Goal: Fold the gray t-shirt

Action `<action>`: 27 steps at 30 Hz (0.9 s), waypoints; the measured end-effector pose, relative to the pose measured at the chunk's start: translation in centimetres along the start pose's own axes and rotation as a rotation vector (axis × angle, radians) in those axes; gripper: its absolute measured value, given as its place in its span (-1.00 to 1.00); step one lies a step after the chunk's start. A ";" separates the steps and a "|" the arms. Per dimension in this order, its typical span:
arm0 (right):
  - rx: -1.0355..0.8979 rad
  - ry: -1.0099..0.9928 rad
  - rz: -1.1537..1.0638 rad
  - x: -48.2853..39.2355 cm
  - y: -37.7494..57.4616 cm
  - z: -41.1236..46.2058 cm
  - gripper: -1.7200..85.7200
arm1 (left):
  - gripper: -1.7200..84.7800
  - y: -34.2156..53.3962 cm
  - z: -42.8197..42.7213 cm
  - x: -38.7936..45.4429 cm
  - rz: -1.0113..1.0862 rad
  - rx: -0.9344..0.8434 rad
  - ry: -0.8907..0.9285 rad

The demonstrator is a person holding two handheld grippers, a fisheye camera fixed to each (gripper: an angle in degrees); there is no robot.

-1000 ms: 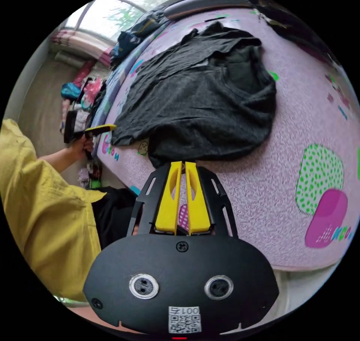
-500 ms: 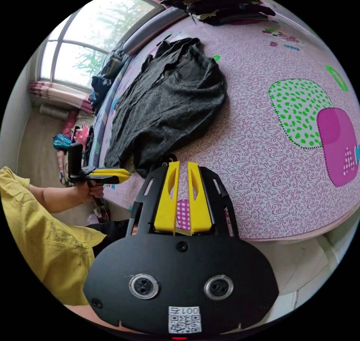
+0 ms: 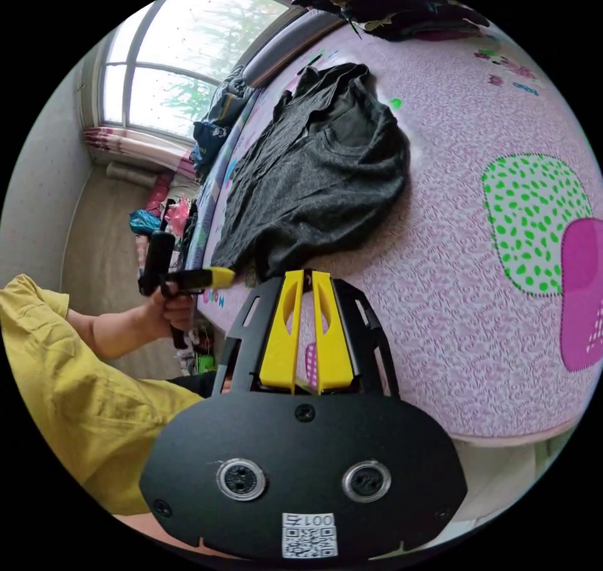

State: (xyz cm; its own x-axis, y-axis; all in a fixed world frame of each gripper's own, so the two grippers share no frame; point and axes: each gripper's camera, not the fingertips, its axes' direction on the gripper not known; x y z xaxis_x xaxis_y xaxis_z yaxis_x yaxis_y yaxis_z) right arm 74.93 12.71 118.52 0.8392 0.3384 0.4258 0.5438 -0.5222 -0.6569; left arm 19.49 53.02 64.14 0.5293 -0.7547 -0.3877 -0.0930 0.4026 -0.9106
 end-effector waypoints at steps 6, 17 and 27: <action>0.018 -0.091 0.066 2.7 2.8 0.1 -0.93 | -0.99 -0.3 -4.4 0.4 -0.084 0.083 0.188; 0.198 -0.027 0.124 6.4 -0.5 -0.5 -0.86 | -0.83 -1.1 -2.6 -4.5 -0.175 0.043 -0.223; 0.201 -0.254 0.099 8.2 -2.5 -1.0 -0.94 | -0.98 -1.5 -4.0 -5.2 -0.166 0.162 -0.075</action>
State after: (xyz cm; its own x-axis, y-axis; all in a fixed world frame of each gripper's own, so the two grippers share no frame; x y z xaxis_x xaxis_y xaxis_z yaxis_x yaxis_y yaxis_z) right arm 80.50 15.99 124.28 0.8474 0.4911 0.2017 0.4277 -0.4064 -0.8074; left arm 13.51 54.28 66.97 0.5876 -0.7792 -0.2179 0.1336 0.3591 -0.9237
